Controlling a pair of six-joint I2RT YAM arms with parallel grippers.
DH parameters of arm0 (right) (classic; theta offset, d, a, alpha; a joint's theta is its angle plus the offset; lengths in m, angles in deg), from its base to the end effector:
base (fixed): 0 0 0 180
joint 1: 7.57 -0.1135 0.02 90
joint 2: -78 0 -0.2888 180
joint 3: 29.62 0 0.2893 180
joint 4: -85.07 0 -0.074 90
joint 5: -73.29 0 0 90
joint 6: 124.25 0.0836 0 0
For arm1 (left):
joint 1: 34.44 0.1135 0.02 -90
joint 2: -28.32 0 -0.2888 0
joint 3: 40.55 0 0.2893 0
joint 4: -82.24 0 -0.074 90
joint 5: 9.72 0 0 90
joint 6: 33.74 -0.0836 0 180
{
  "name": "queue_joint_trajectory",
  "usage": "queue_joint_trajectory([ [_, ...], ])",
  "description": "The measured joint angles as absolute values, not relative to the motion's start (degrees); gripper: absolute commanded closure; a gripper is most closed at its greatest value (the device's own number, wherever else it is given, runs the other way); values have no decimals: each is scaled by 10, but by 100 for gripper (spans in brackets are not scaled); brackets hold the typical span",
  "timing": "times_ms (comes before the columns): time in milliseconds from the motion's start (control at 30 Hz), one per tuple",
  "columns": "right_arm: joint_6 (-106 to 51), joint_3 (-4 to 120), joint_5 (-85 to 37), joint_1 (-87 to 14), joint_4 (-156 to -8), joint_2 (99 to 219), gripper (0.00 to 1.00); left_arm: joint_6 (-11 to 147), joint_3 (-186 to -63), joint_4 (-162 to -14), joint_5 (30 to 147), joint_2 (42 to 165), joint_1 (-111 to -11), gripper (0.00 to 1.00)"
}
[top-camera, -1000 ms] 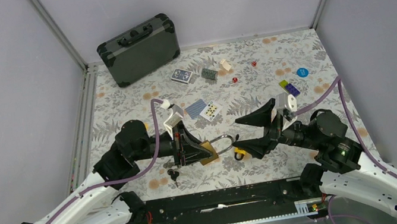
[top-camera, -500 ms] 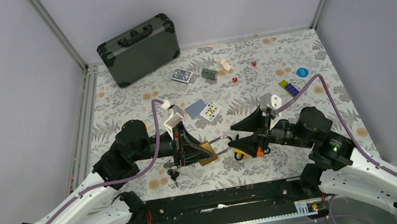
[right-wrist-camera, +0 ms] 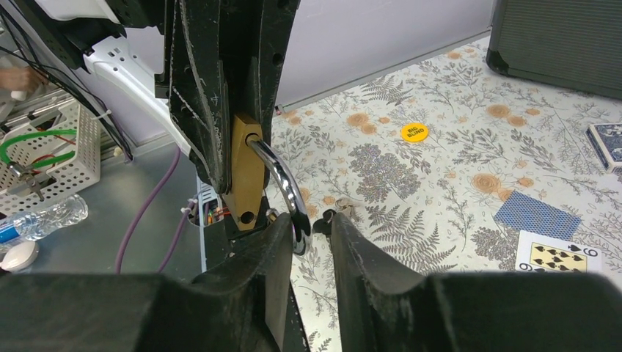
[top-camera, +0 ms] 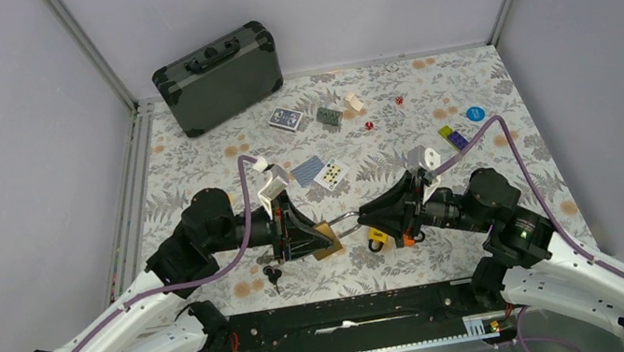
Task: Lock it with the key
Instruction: Lock the lock.
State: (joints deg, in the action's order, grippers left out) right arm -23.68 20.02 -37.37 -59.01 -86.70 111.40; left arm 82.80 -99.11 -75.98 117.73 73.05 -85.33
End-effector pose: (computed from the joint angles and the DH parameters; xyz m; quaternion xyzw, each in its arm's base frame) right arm 0.1062 0.1806 0.3746 -0.3521 0.5575 0.4833 0.5758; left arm 0.1086 -0.2142 0.3665 0.3567 0.6540 -0.5778 0.3336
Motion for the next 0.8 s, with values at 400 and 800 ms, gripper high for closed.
queue_joint_trajectory([
  [400,-228,198,-390,-590,-868,1114,81,828,-991,-759,1174,731,-853,100],
  [800,-202,195,-410,-588,-868,1116,87,828,-991,-749,1174,731,-853,100],
])
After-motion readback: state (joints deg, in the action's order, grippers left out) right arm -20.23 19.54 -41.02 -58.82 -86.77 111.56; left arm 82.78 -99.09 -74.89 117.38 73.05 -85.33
